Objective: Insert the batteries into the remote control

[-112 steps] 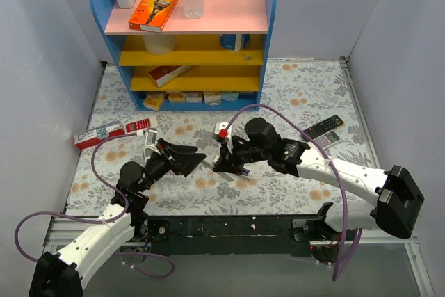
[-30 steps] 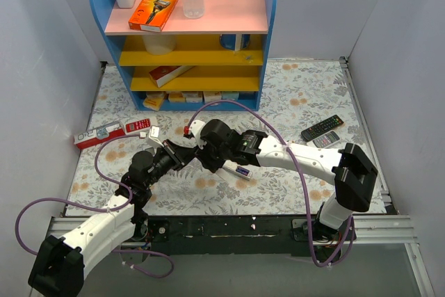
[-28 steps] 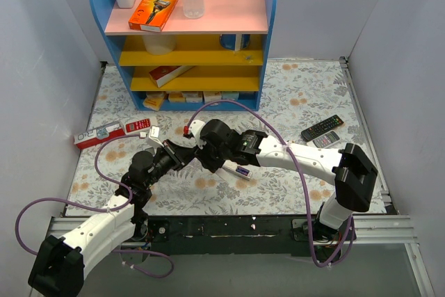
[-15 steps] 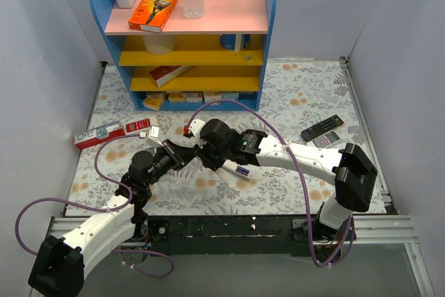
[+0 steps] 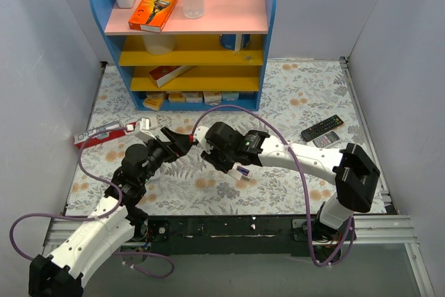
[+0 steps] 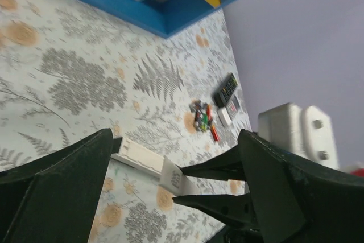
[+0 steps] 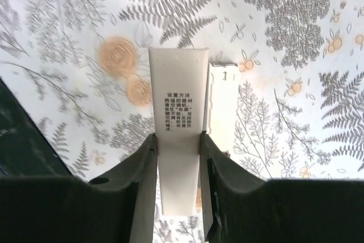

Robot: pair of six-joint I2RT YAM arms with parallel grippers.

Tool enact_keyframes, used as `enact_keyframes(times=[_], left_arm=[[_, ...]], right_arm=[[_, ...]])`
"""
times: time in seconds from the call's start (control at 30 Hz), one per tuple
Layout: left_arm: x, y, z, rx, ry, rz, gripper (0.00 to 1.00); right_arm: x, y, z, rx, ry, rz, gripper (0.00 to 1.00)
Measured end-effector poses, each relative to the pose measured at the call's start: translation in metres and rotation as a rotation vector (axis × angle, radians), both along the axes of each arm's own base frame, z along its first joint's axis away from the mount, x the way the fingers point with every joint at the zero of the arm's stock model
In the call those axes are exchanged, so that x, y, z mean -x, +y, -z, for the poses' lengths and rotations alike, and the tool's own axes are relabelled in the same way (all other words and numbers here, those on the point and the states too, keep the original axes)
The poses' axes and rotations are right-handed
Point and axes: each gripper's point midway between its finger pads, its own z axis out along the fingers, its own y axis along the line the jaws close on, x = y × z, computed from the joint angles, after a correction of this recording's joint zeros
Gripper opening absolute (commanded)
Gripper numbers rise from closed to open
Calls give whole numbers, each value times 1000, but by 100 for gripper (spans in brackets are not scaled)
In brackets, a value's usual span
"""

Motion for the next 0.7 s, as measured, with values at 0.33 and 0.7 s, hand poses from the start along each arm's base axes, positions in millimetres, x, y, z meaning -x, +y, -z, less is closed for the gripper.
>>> enact_keyframes(times=[0.33,0.7], left_arm=[[-7,60,-53,-232,-154,-247,98],[-3,111,-70,-460,-260,-423,98]], right_arm=[[-19,-62,36,181,15,-23,17],[-24,-70,70,283,54,-94,23]])
